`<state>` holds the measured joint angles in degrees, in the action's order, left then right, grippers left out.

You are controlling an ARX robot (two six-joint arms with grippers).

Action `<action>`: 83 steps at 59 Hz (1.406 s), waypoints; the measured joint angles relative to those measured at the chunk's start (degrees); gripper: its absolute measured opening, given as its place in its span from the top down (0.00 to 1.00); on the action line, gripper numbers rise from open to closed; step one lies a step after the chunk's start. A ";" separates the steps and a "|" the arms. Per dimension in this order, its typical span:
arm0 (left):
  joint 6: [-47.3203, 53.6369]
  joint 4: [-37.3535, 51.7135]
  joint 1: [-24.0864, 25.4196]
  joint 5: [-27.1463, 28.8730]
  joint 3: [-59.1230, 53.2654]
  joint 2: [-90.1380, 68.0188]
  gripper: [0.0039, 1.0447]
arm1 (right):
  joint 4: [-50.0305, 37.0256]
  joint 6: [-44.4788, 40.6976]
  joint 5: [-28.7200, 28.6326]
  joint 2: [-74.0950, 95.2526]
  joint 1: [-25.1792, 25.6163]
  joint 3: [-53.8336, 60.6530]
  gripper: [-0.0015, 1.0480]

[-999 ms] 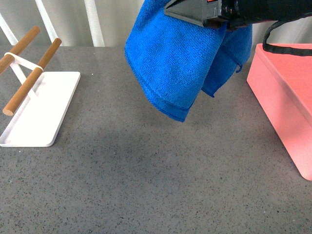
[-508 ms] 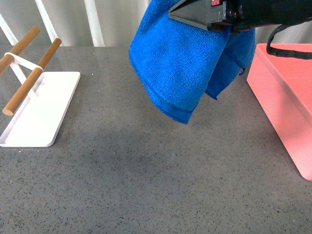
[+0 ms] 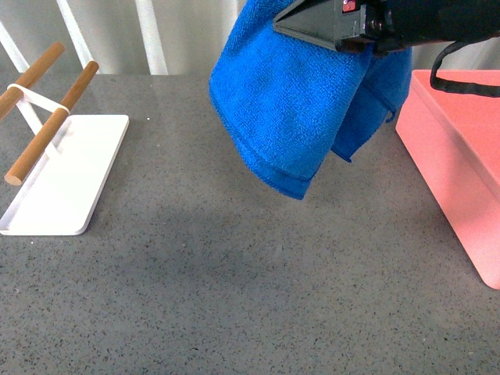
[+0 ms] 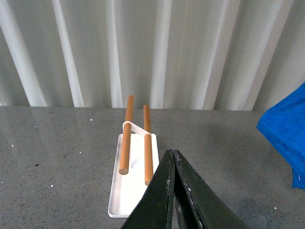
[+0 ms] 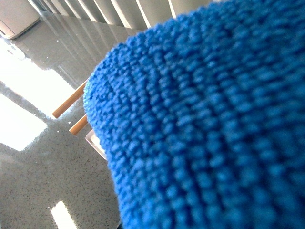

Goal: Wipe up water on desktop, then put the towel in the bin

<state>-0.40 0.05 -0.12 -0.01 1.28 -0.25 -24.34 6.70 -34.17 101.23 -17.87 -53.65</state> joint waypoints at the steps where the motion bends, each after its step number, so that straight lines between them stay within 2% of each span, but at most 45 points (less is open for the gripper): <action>1: 0.00 -0.02 0.00 0.00 0.00 0.02 0.97 | 0.00 0.00 0.02 0.00 0.00 0.02 0.95; 4: -0.02 -0.02 0.00 0.00 0.00 0.02 0.94 | 0.24 -0.02 0.31 0.00 0.09 0.15 0.95; 9: -0.02 -0.02 0.00 0.02 0.00 0.02 0.82 | 1.66 -0.61 1.31 0.02 0.22 0.09 0.95; 17: -0.02 -0.02 0.00 0.02 0.00 0.02 0.62 | 8.68 -3.67 4.37 2.05 0.46 -1.66 0.95; 28: -0.02 -0.02 0.00 0.02 0.00 0.02 0.36 | 19.91 -11.41 8.94 9.27 1.07 -4.90 0.95; 40: 0.00 -0.02 0.00 0.02 0.00 0.02 0.05 | 26.03 -20.55 12.85 17.29 1.33 -9.29 0.95; 46: 0.11 -0.02 0.00 0.02 0.00 0.02 0.07 | 29.40 -23.37 16.04 21.35 1.51 -12.83 0.95; 51: 0.13 -0.02 0.00 0.02 0.00 0.02 0.06 | 32.72 -26.10 22.23 26.69 1.88 -16.96 0.95; 64: 0.13 -0.02 0.00 0.02 0.00 0.07 0.06 | 35.80 -29.77 28.13 33.11 2.08 -25.53 0.95; 73: 0.13 -0.02 0.00 0.02 0.00 0.07 0.06 | 36.11 -30.36 29.99 36.61 0.44 -32.09 0.95; 83: 0.13 -0.02 0.00 0.02 0.00 0.07 0.06 | 36.09 -27.28 28.24 38.05 -2.93 -35.74 0.95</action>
<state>-0.27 0.03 -0.12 0.01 1.28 -0.19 11.75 -20.58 -5.93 139.28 -20.80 -89.38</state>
